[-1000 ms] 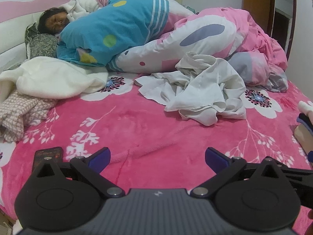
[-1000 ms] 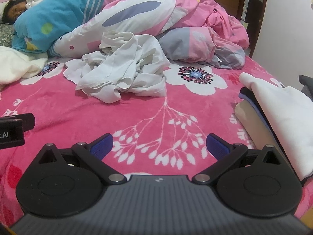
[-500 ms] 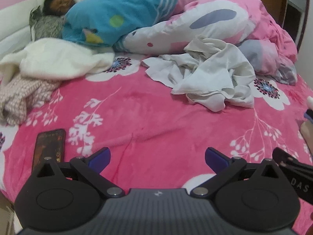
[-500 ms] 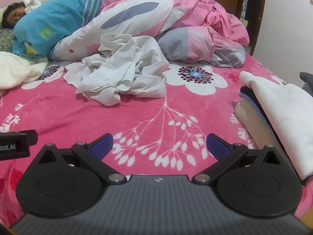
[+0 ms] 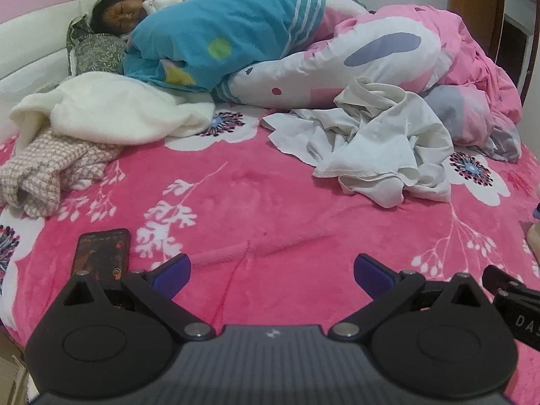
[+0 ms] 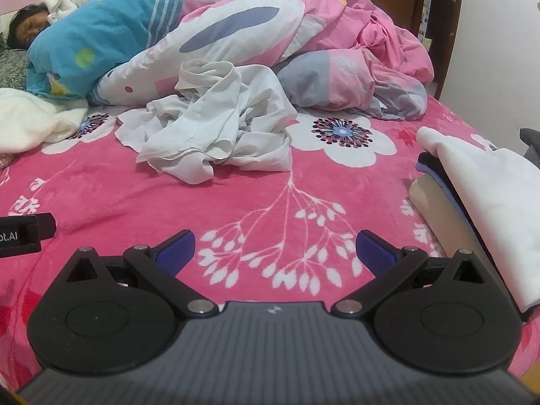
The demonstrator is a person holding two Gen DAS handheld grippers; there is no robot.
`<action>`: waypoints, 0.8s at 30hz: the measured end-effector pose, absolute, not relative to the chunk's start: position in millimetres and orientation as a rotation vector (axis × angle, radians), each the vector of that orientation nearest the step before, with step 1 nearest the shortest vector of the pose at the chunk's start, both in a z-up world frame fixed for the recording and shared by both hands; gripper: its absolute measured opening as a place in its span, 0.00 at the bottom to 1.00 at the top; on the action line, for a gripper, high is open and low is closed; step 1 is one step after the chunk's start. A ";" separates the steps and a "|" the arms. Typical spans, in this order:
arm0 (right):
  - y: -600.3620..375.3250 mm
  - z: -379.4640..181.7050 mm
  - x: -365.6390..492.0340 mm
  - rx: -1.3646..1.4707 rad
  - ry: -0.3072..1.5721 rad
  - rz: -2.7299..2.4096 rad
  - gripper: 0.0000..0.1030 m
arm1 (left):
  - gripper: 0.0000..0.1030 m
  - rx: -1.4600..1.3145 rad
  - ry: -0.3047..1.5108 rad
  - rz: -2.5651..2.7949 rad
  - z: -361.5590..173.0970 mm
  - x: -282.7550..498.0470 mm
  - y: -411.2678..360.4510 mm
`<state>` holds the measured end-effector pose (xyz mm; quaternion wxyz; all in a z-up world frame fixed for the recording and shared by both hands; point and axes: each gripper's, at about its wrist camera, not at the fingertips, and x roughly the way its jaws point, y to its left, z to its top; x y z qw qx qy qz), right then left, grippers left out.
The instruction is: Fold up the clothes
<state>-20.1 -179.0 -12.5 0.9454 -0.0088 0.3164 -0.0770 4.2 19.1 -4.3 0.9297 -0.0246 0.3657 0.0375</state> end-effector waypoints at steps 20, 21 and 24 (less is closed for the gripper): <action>-174.4 -11.5 -19.8 -0.017 0.647 -0.147 0.99 | 1.00 -0.016 0.730 0.057 -9.3 1.5 20.7; -174.3 -11.6 -19.8 -0.017 0.647 -0.147 0.99 | 1.00 -0.016 0.728 0.056 -9.7 1.3 20.8; -175.8 -13.9 -20.7 -0.014 0.642 -0.145 0.99 | 1.00 -0.015 0.720 0.046 -12.5 1.5 21.8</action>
